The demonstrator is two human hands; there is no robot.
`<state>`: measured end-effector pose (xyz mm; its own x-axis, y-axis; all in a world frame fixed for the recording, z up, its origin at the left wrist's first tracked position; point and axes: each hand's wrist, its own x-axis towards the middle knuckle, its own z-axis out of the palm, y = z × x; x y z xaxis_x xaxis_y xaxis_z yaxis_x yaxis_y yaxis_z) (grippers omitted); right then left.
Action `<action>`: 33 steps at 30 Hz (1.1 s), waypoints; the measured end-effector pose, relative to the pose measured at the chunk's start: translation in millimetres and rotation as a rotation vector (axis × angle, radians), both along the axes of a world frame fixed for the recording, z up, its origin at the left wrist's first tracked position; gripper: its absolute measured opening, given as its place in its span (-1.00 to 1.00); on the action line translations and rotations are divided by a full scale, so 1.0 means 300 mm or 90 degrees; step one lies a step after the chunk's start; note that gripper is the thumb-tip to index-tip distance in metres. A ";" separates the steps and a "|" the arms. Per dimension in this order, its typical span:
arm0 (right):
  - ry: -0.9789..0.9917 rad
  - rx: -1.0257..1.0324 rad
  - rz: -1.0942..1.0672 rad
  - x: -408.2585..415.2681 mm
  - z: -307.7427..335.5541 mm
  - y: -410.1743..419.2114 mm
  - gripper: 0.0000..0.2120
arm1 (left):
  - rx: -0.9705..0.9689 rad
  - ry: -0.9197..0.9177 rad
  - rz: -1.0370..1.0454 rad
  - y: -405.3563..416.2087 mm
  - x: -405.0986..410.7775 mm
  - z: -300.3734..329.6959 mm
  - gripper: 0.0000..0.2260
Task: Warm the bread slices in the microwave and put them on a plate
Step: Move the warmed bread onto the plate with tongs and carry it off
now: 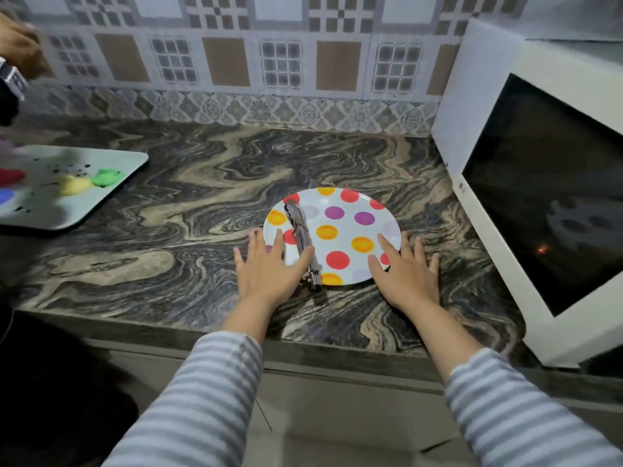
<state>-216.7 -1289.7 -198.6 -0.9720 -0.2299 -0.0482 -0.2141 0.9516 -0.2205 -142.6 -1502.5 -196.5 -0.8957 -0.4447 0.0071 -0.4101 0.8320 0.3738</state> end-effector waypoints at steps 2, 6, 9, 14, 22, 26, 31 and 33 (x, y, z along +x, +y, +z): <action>-0.008 -0.015 -0.001 -0.003 0.008 0.004 -0.43 | 0.019 -0.002 0.002 -0.002 -0.001 0.005 -0.14; -0.039 -0.128 0.001 0.007 0.040 0.020 -0.41 | 0.109 0.017 0.011 0.015 0.026 0.032 -0.26; -0.081 -0.338 -0.012 0.045 0.056 0.049 -0.39 | 0.253 0.083 0.038 0.066 0.093 0.058 -0.35; -0.175 -0.680 -0.053 0.200 0.088 0.149 -0.31 | 0.538 0.288 0.067 0.195 0.264 0.065 -0.16; -0.362 -0.803 -0.011 0.500 0.053 0.404 -0.14 | 0.596 0.388 0.101 0.460 0.639 0.016 -0.17; -0.401 -0.821 -0.009 0.689 0.039 0.544 -0.16 | 0.643 0.373 0.103 0.593 0.825 -0.038 -0.30; -0.390 -0.821 -0.033 0.872 -0.013 0.685 -0.14 | 0.647 0.361 0.075 0.726 0.995 -0.056 -0.39; -0.381 -0.837 -0.051 0.939 -0.036 0.731 -0.14 | 0.624 0.345 0.051 0.764 1.045 -0.055 -0.41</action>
<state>65.0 -1070.3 -209.5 -0.8944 -0.3744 -0.2445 0.2644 -0.0017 -0.9644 170.9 -1273.2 -213.1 -0.8494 -0.5277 0.0029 -0.0333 0.0591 0.9977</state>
